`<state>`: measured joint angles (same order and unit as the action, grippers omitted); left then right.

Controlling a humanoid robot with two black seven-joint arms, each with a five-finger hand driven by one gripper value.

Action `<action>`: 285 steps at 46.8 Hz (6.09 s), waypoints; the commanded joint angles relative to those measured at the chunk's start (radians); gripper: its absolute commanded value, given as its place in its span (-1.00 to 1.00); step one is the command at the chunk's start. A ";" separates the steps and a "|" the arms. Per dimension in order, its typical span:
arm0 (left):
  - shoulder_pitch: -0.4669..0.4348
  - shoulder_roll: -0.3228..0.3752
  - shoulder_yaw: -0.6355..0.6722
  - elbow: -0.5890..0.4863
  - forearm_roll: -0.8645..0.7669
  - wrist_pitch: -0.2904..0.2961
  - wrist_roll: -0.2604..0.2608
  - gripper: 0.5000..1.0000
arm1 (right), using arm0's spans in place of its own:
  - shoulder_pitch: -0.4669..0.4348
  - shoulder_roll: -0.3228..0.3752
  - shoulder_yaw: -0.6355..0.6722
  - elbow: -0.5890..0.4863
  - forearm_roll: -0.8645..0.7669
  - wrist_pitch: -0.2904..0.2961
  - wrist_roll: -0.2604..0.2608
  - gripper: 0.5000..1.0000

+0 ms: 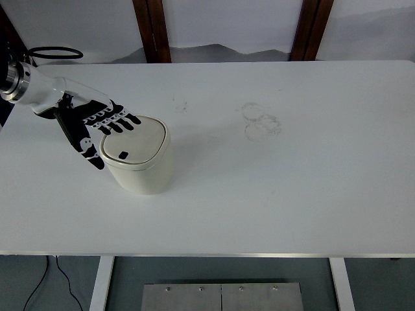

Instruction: Open trash bin

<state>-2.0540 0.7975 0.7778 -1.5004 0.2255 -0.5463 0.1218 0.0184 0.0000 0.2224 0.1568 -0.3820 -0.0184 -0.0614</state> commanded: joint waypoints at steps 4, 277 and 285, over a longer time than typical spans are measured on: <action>0.040 -0.001 -0.002 0.002 0.000 0.005 0.001 1.00 | 0.000 0.000 0.000 0.001 0.000 0.000 0.000 0.98; 1.092 -0.161 -1.407 1.066 -0.726 0.095 -0.093 1.00 | -0.002 0.000 0.000 0.001 0.000 0.000 0.000 0.98; 1.095 -0.161 -1.407 1.066 -0.724 0.095 -0.093 1.00 | -0.002 0.000 0.000 0.001 0.000 0.000 0.000 0.98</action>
<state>-0.9590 0.6366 -0.6289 -0.4351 -0.4986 -0.4511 0.0292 0.0168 0.0000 0.2224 0.1580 -0.3820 -0.0184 -0.0619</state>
